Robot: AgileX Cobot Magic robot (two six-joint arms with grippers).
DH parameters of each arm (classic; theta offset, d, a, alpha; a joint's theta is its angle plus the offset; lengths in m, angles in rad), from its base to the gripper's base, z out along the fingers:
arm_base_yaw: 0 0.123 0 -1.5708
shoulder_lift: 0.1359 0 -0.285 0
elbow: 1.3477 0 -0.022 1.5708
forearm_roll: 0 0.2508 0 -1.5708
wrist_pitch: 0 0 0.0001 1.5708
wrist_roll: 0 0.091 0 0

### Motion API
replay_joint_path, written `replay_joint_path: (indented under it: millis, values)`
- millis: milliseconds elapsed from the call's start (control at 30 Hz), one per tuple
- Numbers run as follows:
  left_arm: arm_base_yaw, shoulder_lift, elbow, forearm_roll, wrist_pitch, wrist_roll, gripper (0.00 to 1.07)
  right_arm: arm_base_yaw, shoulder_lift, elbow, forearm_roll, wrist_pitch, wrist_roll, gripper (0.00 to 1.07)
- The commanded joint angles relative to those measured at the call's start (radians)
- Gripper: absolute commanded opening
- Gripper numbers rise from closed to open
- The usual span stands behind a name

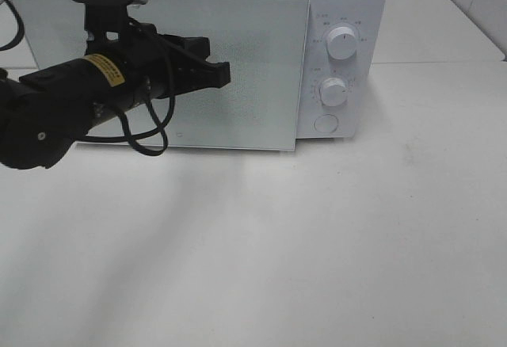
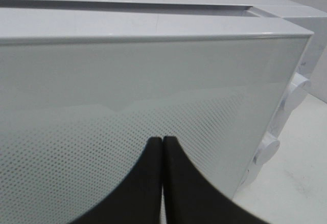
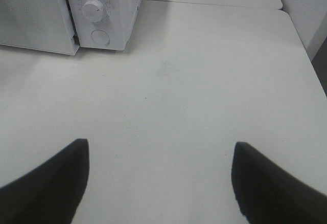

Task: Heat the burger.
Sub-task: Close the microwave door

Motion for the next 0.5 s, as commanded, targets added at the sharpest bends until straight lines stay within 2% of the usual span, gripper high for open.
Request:
replay_joint_path:
  millis: [33, 333, 500]
  values:
    - [-0.008, 0.050, -0.071, -0.032, 0.013, 0.010, 0.00, -0.006, -0.026, 0.003, 0.000, -0.017, -0.009, 0.76]
    - [-0.008, 0.126, -0.170, -0.047, 0.020, 0.021, 0.00, -0.006, -0.026, 0.003, 0.000, -0.017, -0.009, 0.76]
    - [0.004, 0.159, -0.220, -0.097, 0.020, 0.022, 0.00, -0.006, -0.026, 0.003, 0.000, -0.017, -0.009, 0.76]
